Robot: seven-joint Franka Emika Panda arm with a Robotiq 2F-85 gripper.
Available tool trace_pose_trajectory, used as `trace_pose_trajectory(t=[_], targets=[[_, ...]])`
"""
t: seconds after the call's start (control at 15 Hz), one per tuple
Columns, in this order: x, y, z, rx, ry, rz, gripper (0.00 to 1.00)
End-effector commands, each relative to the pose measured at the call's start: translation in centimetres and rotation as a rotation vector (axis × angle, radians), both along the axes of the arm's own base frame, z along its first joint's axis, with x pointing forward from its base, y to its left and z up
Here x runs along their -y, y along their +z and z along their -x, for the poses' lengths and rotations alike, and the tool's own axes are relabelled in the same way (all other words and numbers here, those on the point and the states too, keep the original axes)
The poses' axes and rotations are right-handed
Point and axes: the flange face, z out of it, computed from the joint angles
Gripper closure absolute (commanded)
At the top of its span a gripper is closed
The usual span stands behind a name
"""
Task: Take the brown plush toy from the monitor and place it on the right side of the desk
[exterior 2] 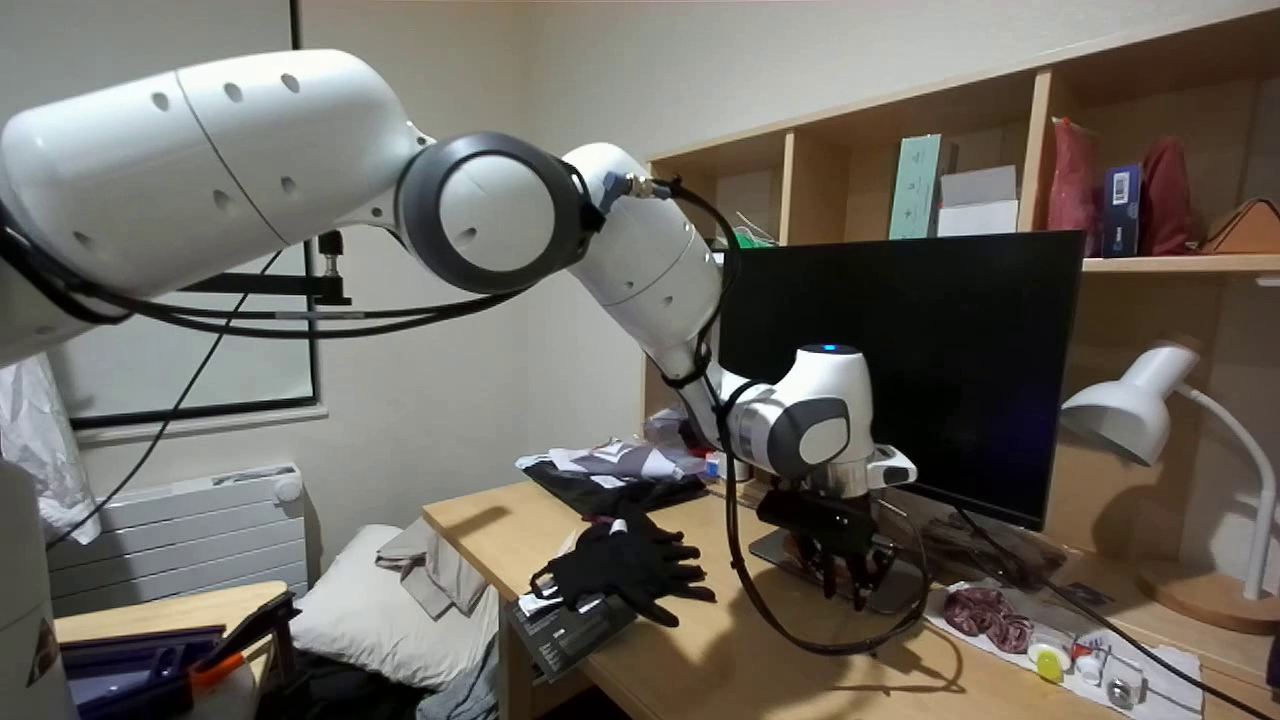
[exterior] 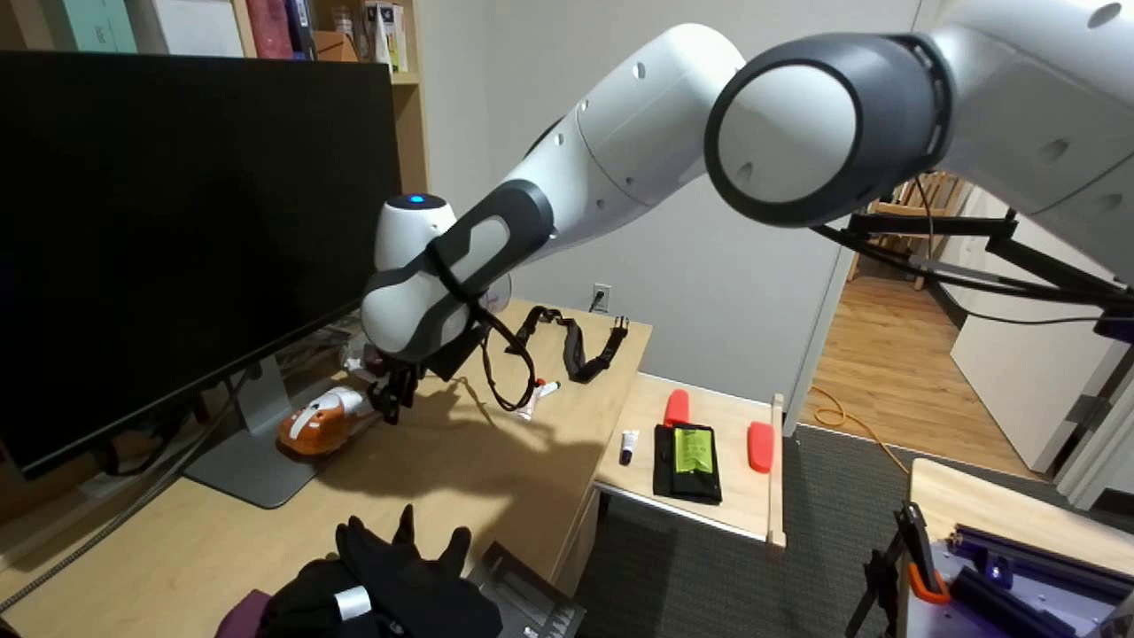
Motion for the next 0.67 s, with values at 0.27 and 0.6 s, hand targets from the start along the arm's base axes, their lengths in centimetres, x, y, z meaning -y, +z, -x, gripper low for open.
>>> trace_pose_trajectory(t=[0.27, 0.6], targets=[[0.2, 0.9, -0.1, 0.005, 0.027, -0.012, 0.28], [0.0, 0.5, 0.0, 0.000, 0.029, -0.012, 0.27]])
